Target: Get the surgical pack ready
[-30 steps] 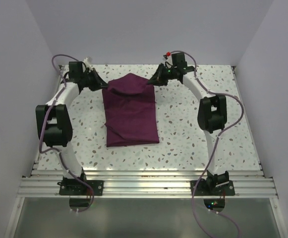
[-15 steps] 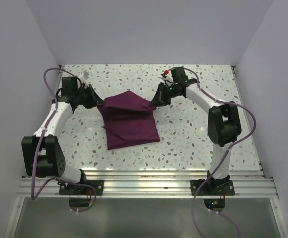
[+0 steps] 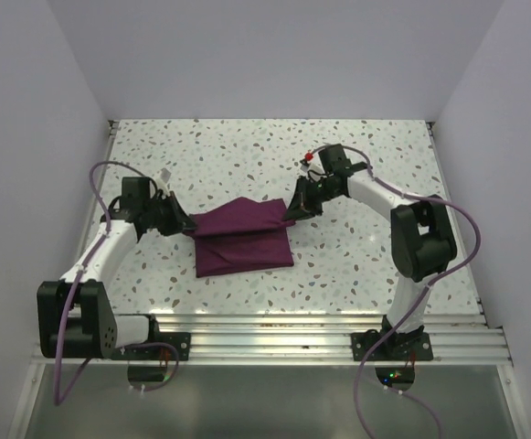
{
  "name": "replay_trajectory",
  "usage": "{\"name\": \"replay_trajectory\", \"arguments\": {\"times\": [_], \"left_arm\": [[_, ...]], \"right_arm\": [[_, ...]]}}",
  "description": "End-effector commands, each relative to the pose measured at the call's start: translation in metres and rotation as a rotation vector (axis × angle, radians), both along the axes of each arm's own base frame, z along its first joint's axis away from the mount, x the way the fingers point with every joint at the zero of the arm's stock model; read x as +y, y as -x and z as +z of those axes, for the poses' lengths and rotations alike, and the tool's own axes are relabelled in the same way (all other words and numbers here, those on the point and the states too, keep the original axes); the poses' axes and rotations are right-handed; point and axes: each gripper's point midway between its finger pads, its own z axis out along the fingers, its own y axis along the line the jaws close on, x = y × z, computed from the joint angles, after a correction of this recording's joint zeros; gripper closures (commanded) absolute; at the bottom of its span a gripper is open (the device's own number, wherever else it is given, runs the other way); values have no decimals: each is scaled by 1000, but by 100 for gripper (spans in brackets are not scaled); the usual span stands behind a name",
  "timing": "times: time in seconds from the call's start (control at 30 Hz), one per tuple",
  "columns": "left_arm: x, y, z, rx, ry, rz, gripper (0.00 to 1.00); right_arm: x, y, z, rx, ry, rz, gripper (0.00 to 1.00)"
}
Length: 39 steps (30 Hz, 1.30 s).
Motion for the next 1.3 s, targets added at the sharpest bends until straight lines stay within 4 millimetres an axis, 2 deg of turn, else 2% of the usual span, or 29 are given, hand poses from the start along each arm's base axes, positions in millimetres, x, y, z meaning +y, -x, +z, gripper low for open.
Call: {"name": "replay_trajectory", "arguments": {"times": [0.0,0.1,0.13,0.17,0.2,0.23,0.27,0.3,0.33,0.37,0.4,0.47,0.53,0.57,0.6,0.63,0.67,0.77,0.8,0.87,0.9,1.07,1.1,1.13,1.27], "left_arm": [[6,8,-8,7,-28,30,100],[10,11,-17,32,-44,45,100],[9,13,-20,47,-39,41,93],[7,14,-20,50,-29,32,86],[4,16,-19,47,-19,20,80],[2,17,-14,26,-9,8,65],[1,17,-7,4,-7,3,58],[1,16,-1,-24,-5,-2,50],[1,15,15,-83,-6,-7,36],[1,11,26,-123,-9,-6,31],[2,9,33,-152,-14,-2,28],[5,2,40,-162,-30,11,27],[7,-8,42,-180,-33,29,27],[6,-12,45,-194,-21,39,27],[6,-16,46,-204,-15,45,27],[6,-21,45,-202,-11,49,27],[6,-26,48,-206,-8,50,27],[6,-34,42,-179,-13,48,27],[5,-35,41,-176,-11,46,27],[5,-36,35,-167,-10,46,28],[4,-37,33,-160,-1,42,28],[1,-28,22,-132,15,30,29],[1,-27,22,-133,12,30,29],[1,-25,19,-129,8,28,29],[1,-21,20,-134,11,24,29]], "right_arm": [[-5,17,-6,2,21,52,95],[-4,27,-16,26,33,85,90],[-5,29,-18,26,34,100,81],[-5,32,-19,41,36,102,81],[-7,37,-20,52,45,120,73],[-9,37,-16,41,51,128,68],[-10,37,-12,27,58,135,64],[-12,37,-7,0,64,151,55],[-11,30,8,-56,61,149,51],[-13,23,14,-102,83,141,46],[-8,7,27,-184,72,131,36],[1,-11,39,-256,50,123,30],[16,-39,52,-327,-7,95,27],[23,-47,38,-295,-16,96,27],[28,-55,34,-303,-19,100,26],[35,-67,41,-336,-23,106,26],[41,-72,22,-318,-3,133,26],[60,-89,21,-376,-5,173,26],[64,-92,4,-354,5,189,26],[82,-101,9,-406,-12,228,26],[87,-109,-2,-411,4,231,26],[104,-111,-24,-436,52,278,26],[108,-114,-21,-438,41,283,26],[108,-112,-36,-404,42,296,26],[118,-103,-43,-365,2,332,27]]}}
